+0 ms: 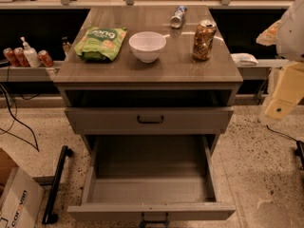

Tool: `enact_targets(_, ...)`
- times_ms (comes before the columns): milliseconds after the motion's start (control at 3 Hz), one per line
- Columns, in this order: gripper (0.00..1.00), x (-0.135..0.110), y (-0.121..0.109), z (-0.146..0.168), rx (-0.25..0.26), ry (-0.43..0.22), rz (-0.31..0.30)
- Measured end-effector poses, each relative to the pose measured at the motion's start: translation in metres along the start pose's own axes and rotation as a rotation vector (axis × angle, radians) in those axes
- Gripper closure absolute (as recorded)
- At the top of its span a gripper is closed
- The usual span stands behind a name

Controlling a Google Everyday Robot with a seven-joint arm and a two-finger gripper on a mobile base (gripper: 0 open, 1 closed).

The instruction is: Close middle drawer

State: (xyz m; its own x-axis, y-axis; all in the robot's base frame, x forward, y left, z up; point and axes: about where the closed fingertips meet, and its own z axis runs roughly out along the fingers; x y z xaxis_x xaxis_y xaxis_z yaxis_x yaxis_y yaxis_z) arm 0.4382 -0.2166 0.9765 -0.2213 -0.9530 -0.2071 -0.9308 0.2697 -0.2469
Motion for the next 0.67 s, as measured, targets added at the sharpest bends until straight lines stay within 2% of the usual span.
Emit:
enact_targets(333, 0.0, 0.0, 0.0, 0.0, 0.0, 0.0, 0.0)
enact_targets(667, 0.15, -0.0011, -0.0003, -0.0017, 0.008, -0.003, -0.001)
